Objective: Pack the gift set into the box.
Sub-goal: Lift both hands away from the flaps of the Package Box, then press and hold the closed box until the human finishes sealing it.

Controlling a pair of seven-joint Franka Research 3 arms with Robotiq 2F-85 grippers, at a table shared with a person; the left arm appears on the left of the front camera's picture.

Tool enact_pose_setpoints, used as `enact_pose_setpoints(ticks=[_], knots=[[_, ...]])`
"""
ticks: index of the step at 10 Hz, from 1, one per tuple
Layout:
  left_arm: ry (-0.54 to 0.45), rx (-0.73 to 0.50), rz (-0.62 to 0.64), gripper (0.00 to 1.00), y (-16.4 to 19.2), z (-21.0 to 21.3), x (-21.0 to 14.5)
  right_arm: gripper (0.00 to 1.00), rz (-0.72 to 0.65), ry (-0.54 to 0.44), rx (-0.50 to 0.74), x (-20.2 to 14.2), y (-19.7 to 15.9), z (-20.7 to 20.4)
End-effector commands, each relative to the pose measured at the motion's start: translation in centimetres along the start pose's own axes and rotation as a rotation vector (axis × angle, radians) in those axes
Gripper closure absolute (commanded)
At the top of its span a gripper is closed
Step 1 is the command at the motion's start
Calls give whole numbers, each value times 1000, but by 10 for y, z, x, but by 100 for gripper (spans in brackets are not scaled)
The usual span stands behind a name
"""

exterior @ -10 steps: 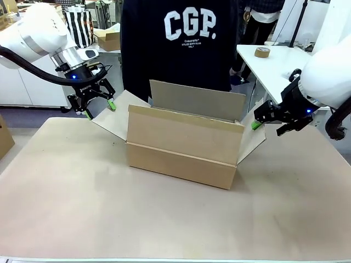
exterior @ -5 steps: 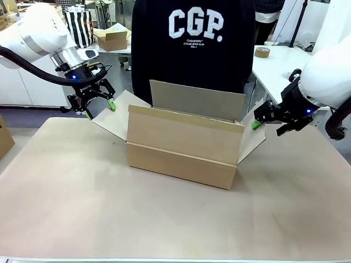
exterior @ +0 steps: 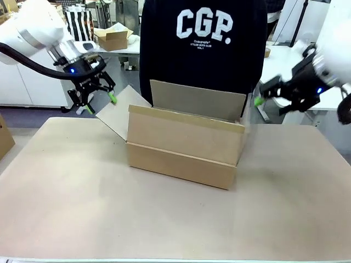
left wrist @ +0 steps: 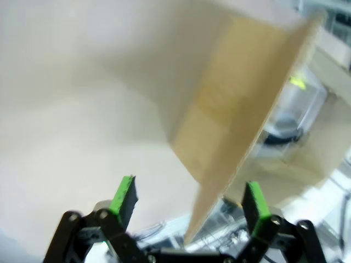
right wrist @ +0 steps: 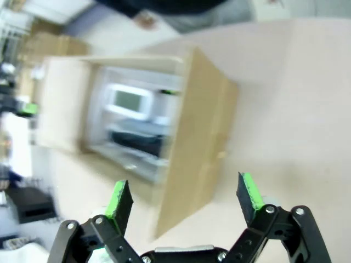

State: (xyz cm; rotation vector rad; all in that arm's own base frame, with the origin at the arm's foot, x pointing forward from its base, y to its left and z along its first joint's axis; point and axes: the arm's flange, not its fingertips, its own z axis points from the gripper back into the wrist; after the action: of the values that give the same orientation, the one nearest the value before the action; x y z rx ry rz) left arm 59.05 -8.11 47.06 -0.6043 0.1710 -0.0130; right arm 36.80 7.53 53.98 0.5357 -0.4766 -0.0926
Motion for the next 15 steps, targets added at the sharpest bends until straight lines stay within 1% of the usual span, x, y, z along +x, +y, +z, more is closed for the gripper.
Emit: enact_pose_setpoints(ticks=[1, 2, 3, 4, 5, 6, 7, 15], knots=[[114, -259, -74, 0, 8, 84, -76, 0, -148, 152, 371, -15, -26, 97], [206, -414, -182, 0, 28, 108, -117, 0, -184, 202, 465, -27, -56, 132], [215, -588, -285, 0, 46, 118, -146, 0, -181, 261, 541, -38, -79, 147], [173, -717, -387, 0, 63, 121, -167, 0, -150, 312, 573, -48, -100, 153], [95, -793, -460, 0, 78, 119, -179, 0, -202, 303, 609, -55, -123, 157], [57, -826, -491, 0, 92, 112, -180, 0, -307, 199, 661, -59, -145, 157], [92, -681, -406, 0, 60, 147, -186, 0, -164, 273, 626, -67, -101, 173], [92, -681, -406, 0, 60, 147, -186, 0, -164, 273, 626, -67, -101, 173]])
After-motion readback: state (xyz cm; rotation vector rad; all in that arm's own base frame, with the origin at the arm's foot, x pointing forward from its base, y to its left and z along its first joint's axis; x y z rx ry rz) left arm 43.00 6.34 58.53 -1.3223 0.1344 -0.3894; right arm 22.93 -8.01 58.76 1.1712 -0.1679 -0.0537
